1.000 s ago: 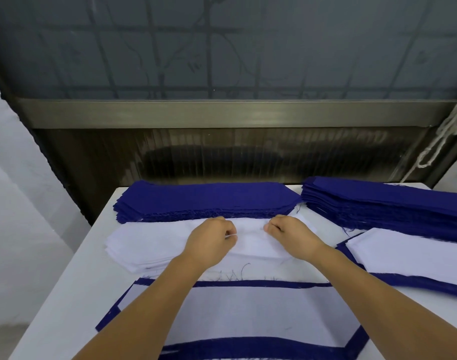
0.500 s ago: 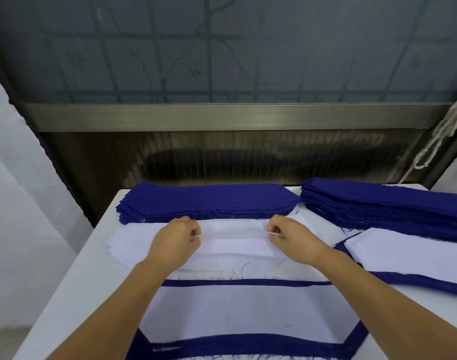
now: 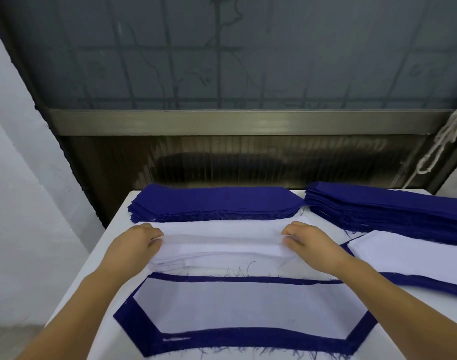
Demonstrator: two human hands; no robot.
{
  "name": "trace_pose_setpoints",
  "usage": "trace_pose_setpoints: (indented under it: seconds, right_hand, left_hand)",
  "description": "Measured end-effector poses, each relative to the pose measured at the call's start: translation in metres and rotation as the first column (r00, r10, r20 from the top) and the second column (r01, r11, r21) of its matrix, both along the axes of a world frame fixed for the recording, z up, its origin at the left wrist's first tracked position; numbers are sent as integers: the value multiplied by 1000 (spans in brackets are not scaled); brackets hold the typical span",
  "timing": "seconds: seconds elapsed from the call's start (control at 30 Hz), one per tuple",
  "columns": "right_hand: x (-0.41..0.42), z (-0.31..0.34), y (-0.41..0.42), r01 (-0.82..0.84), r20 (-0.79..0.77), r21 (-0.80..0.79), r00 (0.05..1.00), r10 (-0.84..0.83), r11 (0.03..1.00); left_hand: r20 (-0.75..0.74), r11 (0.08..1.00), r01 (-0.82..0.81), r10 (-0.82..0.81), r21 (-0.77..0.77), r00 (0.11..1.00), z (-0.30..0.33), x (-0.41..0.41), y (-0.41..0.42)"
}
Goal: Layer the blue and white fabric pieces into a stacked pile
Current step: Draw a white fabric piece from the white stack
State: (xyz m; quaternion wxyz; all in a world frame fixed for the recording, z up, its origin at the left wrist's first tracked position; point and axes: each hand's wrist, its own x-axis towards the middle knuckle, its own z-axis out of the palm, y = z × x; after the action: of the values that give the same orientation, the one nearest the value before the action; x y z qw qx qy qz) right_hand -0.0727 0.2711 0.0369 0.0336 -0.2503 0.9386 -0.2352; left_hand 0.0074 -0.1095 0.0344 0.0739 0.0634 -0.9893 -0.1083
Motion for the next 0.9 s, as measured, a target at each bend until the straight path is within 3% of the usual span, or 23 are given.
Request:
trace_pose_setpoints:
  seconds: [0.1,0.2,0.27,0.33,0.4,0.47,0.53,0.6,0.67,0.77,0.9]
  right_hand:
    - [24,8,20,17,59,-40,998,-14,999]
    - [46,19,49,10,346,-122,938,33,993]
    - [55,26,60,-45,471,-58,879,67,997]
    - [58,26,63,-54,472,6,881,44,999]
    - [59,24,62,40,387,-13,922,-32,999]
    - [61,23,61,141,250,-126,962,-107,982]
    - [68,22,64,151,15,-193,988,-151,969]
    - [77,16,69,69,-252,-153,962,-106,986]
    - [86,2,75,-42,-403,-73,915,9,996]
    - [99,-26,86,-157,-509,53,845,162,986]
    - [109,-48,89,-187,-557,94,804,207,978]
  left_hand:
    - [48,993,110,-112,48,992,6,17,-2]
    - [239,924,200,-285,326,928,20,37,-2]
    - [346,870,246,-409,428,844,25,42,4]
    - [371,872,264,-425,412,825,25,41,12]
    - [285,907,229,-337,352,897,23,38,21]
    - [105,926,167,-213,340,971,24,36,29]
    - [-101,920,164,-136,357,986,25,38,32]
    - [-203,920,208,-146,331,968,24,46,33]
    - [-210,911,302,-248,281,946,15,57,32]
    - [-130,867,451,-432,210,892,-10,73,32]
    - [-120,857,487,-472,170,873,-32,84,35]
